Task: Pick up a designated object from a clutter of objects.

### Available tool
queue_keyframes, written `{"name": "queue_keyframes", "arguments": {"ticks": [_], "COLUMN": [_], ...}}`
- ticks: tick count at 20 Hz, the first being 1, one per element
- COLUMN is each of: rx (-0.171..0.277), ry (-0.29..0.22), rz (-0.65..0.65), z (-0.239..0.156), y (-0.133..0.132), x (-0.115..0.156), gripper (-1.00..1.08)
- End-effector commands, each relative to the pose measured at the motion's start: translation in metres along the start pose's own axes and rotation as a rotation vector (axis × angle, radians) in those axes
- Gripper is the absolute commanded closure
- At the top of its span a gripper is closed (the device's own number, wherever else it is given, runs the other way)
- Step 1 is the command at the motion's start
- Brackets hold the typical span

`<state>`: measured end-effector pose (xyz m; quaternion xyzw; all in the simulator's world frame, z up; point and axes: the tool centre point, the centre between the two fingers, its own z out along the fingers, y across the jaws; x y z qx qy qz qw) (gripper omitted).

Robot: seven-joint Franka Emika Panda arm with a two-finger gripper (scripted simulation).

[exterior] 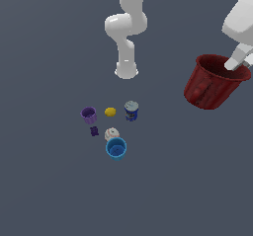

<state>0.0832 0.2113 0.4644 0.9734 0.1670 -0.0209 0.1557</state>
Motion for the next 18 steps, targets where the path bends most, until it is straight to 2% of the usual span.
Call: {"name": "queue_keyframes", "arguments": {"ticks": [1, 18], "rx": [0.000, -0.001], "ry": [0.003, 0.003], "rz": [0.002, 0.002], "z": [-0.010, -0.028], "y": [-0.003, -0.011], "x": [0.002, 0.008], "gripper": [1.08, 1.08]}}
